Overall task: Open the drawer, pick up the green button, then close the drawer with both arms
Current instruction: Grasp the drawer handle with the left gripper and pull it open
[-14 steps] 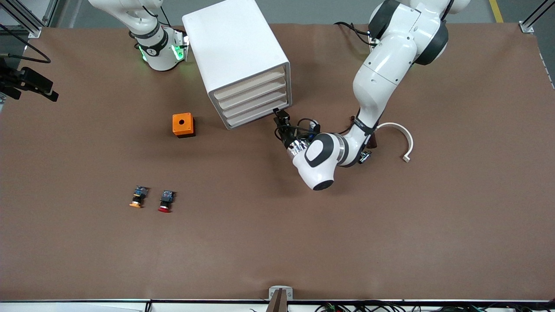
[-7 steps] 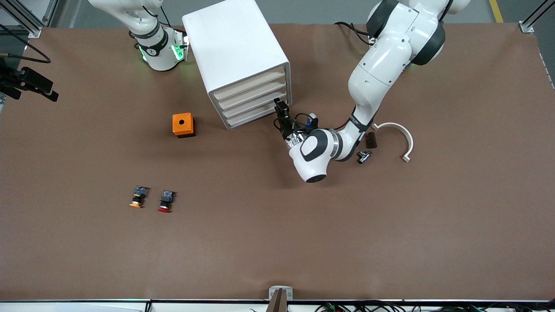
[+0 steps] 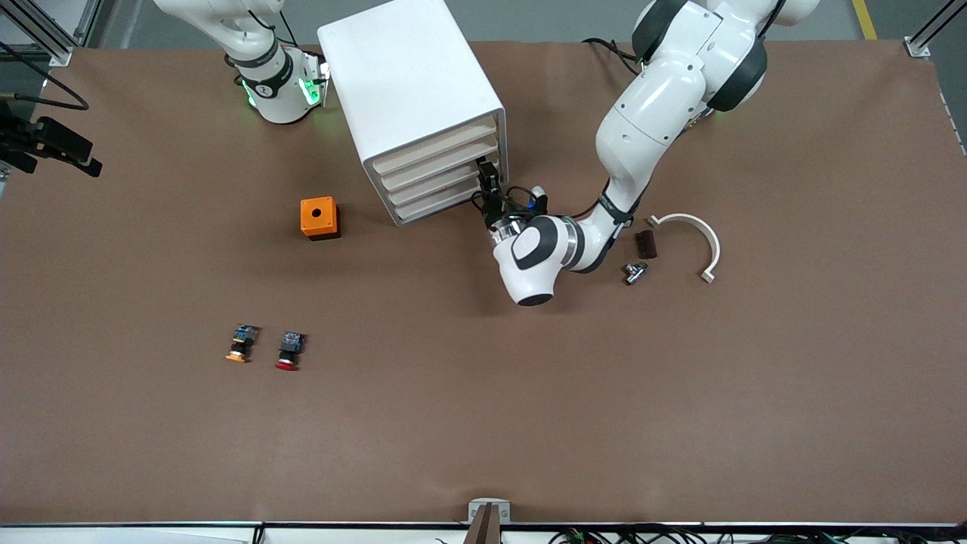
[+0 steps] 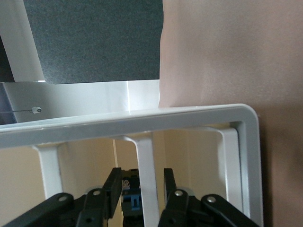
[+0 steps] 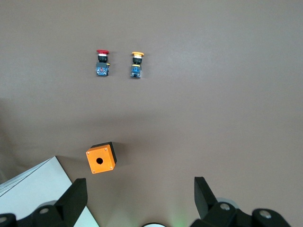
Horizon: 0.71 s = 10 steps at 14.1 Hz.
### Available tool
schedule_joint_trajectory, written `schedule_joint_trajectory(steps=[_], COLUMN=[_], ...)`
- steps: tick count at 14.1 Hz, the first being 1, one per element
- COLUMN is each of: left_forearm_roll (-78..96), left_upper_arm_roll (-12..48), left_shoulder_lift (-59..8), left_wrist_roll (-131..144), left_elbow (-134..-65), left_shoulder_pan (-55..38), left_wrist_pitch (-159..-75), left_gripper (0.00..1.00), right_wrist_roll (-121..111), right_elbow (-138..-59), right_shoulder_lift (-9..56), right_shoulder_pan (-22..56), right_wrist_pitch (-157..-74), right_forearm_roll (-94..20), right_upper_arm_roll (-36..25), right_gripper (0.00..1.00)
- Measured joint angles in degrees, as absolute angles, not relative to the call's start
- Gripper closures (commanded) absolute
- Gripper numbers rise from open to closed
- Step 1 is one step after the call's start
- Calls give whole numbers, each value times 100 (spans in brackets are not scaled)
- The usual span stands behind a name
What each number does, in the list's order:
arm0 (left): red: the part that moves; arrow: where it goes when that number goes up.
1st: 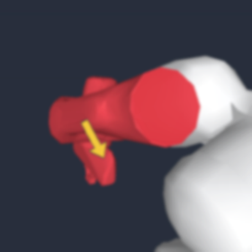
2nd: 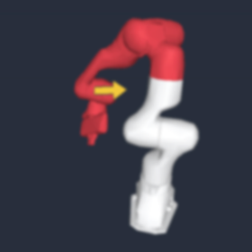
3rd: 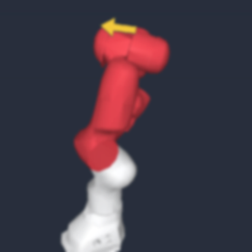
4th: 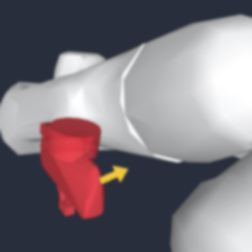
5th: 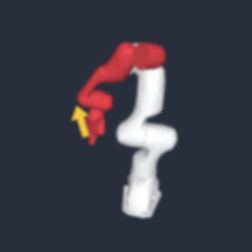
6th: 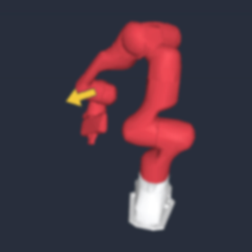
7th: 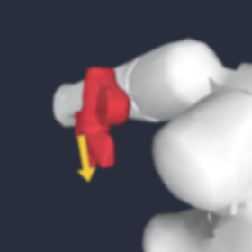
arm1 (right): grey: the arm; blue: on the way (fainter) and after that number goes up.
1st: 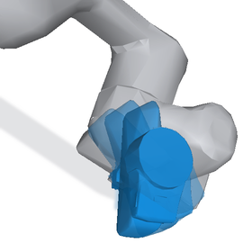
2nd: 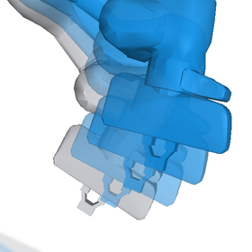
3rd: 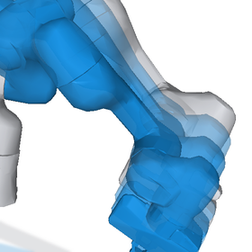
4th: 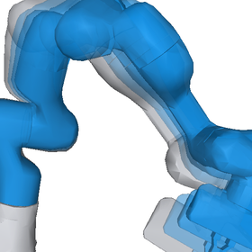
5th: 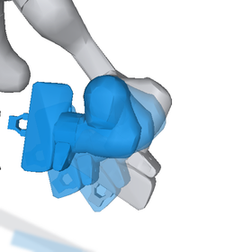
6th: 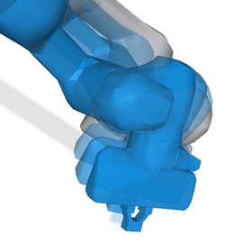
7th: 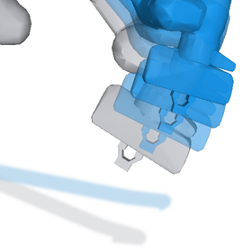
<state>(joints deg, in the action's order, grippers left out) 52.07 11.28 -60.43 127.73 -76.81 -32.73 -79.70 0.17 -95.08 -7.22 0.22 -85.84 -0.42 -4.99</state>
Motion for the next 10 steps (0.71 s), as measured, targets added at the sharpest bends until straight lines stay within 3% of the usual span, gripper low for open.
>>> schedule_joint_trajectory(steps=[2, 7, 10], left_forearm_roll=[5207, 5207, 5207], left_upper_arm_roll=[1128, 1128, 1124], left_shoulder_lift=[-6043, -6096, -6108], left_wrist_roll=[12773, 12765, 12764], left_elbow=[-7693, -7719, -7719], left_shoulder_pan=[-3312, -3380, -3379], left_wrist_pitch=[-7970, -7968, -7969], left_gripper=[68, 87, 89], right_wrist_roll=[17, 17, 16], right_elbow=[-9508, -9509, -9508], right_shoulder_lift=[-722, -722, -722], right_shoulder_pan=[22, 22, 22], right_wrist_pitch=[-8584, -8583, -8583], right_forearm_roll=[-42, -42, -42], right_upper_arm_roll=[-499, -499, -499], right_gripper=[0, 0, 0])
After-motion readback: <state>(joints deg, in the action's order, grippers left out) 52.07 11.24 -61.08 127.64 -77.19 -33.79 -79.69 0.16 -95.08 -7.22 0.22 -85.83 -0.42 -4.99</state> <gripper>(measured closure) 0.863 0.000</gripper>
